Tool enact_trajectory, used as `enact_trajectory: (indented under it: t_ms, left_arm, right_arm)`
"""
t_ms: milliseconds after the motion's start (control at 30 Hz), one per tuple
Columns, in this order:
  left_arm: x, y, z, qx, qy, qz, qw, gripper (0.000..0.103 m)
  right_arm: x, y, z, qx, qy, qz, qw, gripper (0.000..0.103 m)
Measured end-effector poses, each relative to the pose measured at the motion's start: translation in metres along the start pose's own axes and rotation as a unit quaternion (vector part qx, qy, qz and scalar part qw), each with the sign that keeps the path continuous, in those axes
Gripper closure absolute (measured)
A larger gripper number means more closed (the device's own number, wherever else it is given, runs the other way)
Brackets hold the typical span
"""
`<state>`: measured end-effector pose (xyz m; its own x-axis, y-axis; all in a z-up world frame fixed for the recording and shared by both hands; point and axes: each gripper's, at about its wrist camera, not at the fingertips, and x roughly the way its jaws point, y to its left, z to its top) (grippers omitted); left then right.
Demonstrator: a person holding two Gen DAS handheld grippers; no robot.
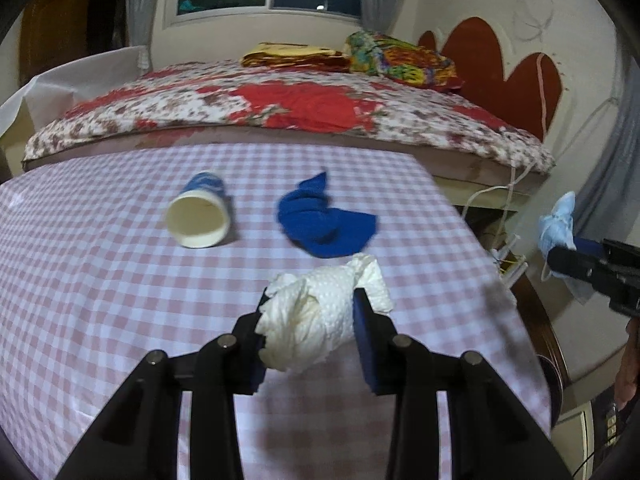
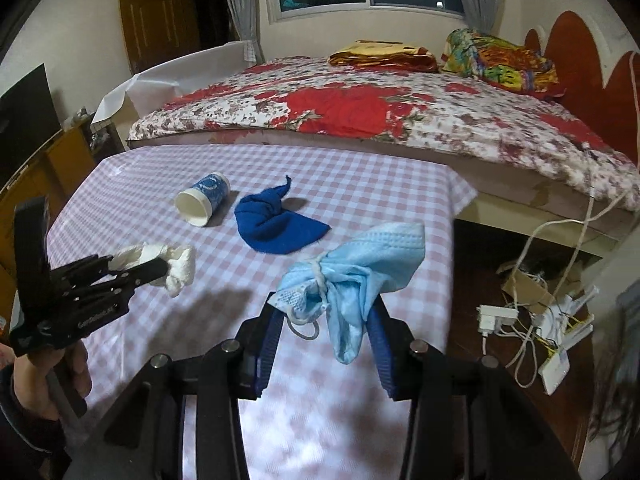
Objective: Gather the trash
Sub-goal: 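Carry the glove and mask in both tools over the black bin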
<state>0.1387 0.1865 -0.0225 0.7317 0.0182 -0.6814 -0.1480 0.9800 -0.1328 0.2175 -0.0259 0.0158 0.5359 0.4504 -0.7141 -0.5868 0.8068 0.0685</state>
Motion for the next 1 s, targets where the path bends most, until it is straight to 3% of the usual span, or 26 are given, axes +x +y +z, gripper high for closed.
enact_trajectory:
  t_ms: [467, 1000]
  left_arm:
    - [-0.017, -0.093, -0.009, 0.064, 0.000, -0.054, 0.9964, 0.065]
    - [-0.019, -0.190, -0.022, 0.127, 0.007, -0.106, 0.9862, 0.065]
  right_arm:
    - [-0.066, -0.058, -0.064, 0.060, -0.012, -0.059, 0.996, 0.059]
    - [-0.107, -0.125, -0.128, 0.141, -0.009, -0.118, 0.983, 0.059]
